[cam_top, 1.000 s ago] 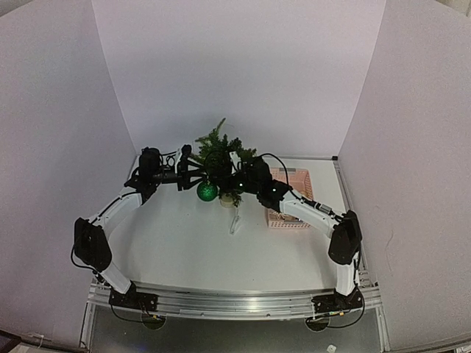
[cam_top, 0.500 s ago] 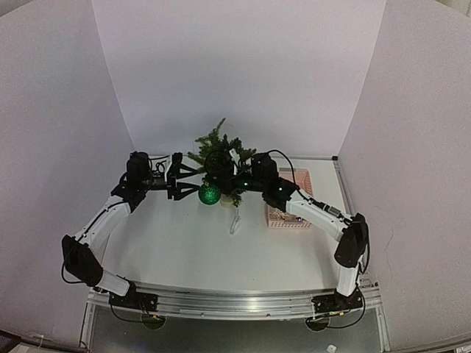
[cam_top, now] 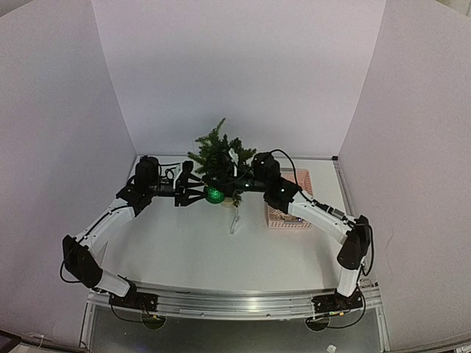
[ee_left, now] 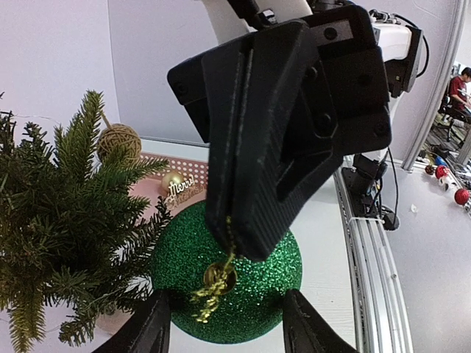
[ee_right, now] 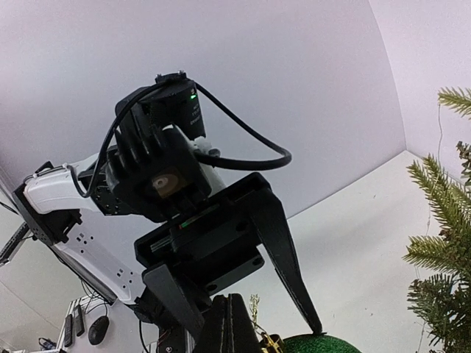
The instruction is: Decorate the small christmas tree
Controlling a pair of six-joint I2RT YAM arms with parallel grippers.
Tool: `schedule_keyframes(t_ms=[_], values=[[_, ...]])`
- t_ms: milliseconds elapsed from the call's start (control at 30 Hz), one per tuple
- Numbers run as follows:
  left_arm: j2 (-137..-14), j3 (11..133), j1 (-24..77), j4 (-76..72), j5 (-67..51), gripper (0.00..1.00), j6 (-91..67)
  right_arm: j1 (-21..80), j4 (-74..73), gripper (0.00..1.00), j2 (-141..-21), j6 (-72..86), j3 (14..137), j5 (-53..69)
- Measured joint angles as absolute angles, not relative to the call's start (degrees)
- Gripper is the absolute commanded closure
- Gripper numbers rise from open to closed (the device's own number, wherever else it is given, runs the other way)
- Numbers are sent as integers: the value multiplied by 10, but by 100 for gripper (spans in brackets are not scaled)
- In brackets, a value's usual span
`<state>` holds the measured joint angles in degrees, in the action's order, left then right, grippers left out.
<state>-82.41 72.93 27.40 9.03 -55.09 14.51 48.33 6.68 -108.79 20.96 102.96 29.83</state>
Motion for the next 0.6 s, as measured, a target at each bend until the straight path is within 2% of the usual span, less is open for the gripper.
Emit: schedule_keyframes(t_ms=[267,400,500,600], values=[[-824,729,274,90,-547,34,136,488,71,100,-1088,206,1029,300],[-824,729,274,91,-542,31,136,489,74,100,-1088,206,1029,300],[-822,729,274,91,-536,23,137,489,77,100,-1088,204,1029,300],[-820,730,273,98,-533,7,147,489,77,100,-1088,203,1029,300]])
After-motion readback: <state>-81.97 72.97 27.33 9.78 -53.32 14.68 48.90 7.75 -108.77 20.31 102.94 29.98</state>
